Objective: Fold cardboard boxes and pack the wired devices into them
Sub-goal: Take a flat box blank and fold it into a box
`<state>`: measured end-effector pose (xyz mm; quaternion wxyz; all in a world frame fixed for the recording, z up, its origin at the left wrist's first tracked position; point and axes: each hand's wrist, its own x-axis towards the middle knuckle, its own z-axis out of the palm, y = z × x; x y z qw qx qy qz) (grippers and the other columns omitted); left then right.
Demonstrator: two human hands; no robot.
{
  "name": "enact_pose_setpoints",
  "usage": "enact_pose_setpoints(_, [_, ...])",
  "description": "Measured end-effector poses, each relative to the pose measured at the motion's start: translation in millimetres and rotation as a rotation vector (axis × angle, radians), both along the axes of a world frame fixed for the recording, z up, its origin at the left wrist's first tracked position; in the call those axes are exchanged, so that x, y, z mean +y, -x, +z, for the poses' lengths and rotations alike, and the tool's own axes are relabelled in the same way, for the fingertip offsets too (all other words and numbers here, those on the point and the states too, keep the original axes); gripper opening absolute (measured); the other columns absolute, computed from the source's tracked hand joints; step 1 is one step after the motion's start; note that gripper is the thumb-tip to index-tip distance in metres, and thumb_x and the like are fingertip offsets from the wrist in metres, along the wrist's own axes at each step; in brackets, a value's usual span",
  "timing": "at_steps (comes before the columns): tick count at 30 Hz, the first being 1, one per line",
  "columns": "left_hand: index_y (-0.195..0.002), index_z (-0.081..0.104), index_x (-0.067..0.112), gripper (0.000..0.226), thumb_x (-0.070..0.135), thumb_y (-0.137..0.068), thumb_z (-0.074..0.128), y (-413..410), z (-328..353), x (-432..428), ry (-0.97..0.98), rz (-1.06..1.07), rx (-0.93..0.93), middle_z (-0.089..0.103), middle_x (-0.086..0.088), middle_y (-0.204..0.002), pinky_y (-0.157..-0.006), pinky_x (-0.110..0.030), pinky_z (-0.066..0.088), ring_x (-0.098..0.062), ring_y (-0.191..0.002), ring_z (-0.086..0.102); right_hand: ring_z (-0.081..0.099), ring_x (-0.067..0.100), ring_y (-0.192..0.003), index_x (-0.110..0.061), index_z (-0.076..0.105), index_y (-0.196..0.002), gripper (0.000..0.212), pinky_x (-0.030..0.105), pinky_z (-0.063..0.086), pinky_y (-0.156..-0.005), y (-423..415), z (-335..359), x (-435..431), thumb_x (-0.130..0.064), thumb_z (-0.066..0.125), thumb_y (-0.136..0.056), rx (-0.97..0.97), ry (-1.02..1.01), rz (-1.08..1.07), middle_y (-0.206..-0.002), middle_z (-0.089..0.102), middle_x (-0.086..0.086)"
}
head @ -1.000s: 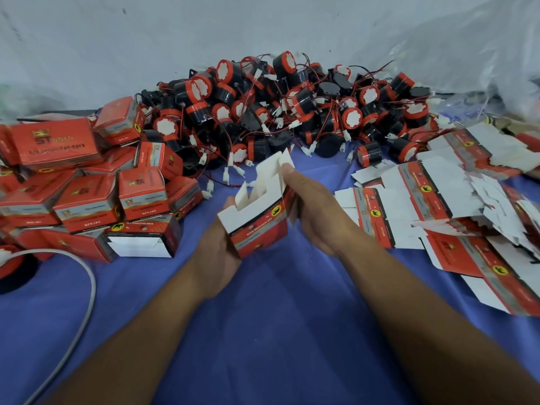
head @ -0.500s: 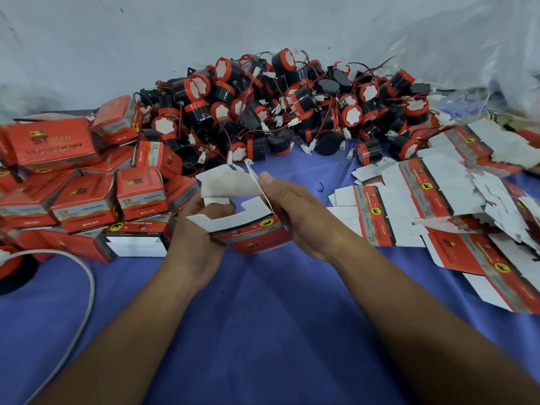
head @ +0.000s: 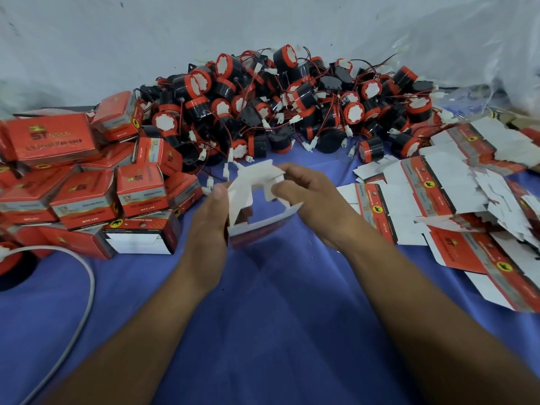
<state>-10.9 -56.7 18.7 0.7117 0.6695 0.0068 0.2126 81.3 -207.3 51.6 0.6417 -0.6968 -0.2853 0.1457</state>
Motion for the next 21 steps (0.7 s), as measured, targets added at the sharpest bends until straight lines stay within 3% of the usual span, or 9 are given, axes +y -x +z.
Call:
enact_pose_setpoints(3, [-0.146,0.041,0.011,0.115,0.094,-0.067,0.047,-2,3,-6,-0.143,-0.097,-0.072,0.055,-0.007,-0.139,-0.102,-0.053,0.044,-0.027,-0.124,0.054,0.051,0.013,-0.074,-0.017,0.074,-0.097,0.024,0.029,0.042,-0.069,2,-4,7,-0.022,0.054,-0.084,0.056,-0.058,-0.082,-0.082,0.062,0.002])
enact_pose_setpoints(6, [-0.151,0.027,0.002,0.126,0.09,-0.065,0.054,0,7,-7,-0.173,-0.177,-0.123,0.039,-0.02,-0.152,-0.107,-0.061,0.038,-0.04,-0.138,0.041,0.049,0.009,-0.066,-0.004,0.069,-0.098,0.03,0.022,0.043,-0.059,4,-6,9,-0.024,0.053,-0.084,0.083,-0.101,-0.143,-0.077,0.057,0.003])
enact_pose_setpoints(9, [-0.142,0.042,0.023,0.089,0.081,-0.076,0.055,3,3,-4,-0.249,-0.059,-0.122,0.055,-0.002,-0.137,-0.092,-0.042,0.053,-0.021,-0.121,0.059,0.048,0.007,-0.062,0.001,0.067,-0.1,0.026,0.019,0.044,-0.054,6,-7,11,-0.019,0.053,-0.092,0.083,-0.133,-0.14,-0.075,0.055,0.003])
enact_pose_setpoints(11, [-0.129,0.052,0.032,0.051,0.063,-0.089,0.053,4,1,-4,-0.215,0.061,-0.14,0.064,0.008,-0.12,-0.083,-0.028,0.055,-0.012,-0.108,0.064,0.057,0.007,-0.071,-0.012,0.073,-0.098,0.02,0.023,0.049,-0.063,9,-6,11,-0.018,0.053,-0.1,0.003,-0.141,-0.129,-0.08,0.065,-0.002])
enact_pose_setpoints(12, [-0.125,0.055,0.033,0.04,0.054,-0.091,0.054,4,2,-3,-0.15,0.069,-0.139,0.065,0.01,-0.118,-0.084,-0.028,0.055,-0.012,-0.108,0.064,0.062,0.008,-0.079,-0.02,0.073,-0.101,0.02,0.027,0.053,-0.07,11,-6,11,-0.021,0.053,-0.103,-0.064,-0.133,-0.129,-0.088,0.07,-0.005])
enact_pose_setpoints(15, [-0.117,0.062,0.031,0.028,0.036,-0.09,0.059,1,3,2,0.001,0.051,-0.125,0.067,0.001,-0.121,-0.093,-0.045,0.052,-0.024,-0.116,0.062,0.065,0.013,-0.101,-0.018,0.07,-0.112,0.033,0.029,0.053,-0.084,17,-6,11,-0.034,0.042,-0.106,-0.21,-0.083,-0.088,-0.106,0.073,-0.002])
enact_pose_setpoints(17, [-0.111,0.067,0.027,0.026,0.022,-0.087,0.059,-1,4,7,0.067,0.097,-0.104,0.069,-0.003,-0.115,-0.089,-0.045,0.051,-0.025,-0.11,0.064,0.066,0.003,-0.1,-0.022,0.068,-0.115,0.04,0.017,0.05,-0.083,21,-8,11,-0.043,0.034,-0.104,-0.131,-0.114,0.034,-0.104,0.073,-0.008])
enact_pose_setpoints(19, [-0.108,0.07,0.027,0.029,0.016,-0.084,0.057,-1,4,9,0.101,0.149,-0.08,0.07,-0.002,-0.11,-0.085,-0.042,0.052,-0.024,-0.105,0.065,0.065,-0.001,-0.097,-0.026,0.065,-0.115,0.031,0.013,0.049,-0.083,22,-8,12,-0.044,0.043,-0.102,-0.1,-0.104,0.095,-0.102,0.072,-0.009])
enact_pose_setpoints(21, [-0.117,0.065,0.025,0.03,0.02,-0.088,0.056,0,3,7,0.03,0.183,-0.065,0.07,0.005,-0.111,-0.082,-0.034,0.052,-0.017,-0.104,0.065,0.064,0.001,-0.093,-0.024,0.064,-0.116,0.02,0.016,0.05,-0.081,19,-10,14,-0.031,0.059,-0.099,-0.165,-0.076,0.055,-0.099,0.069,-0.011])
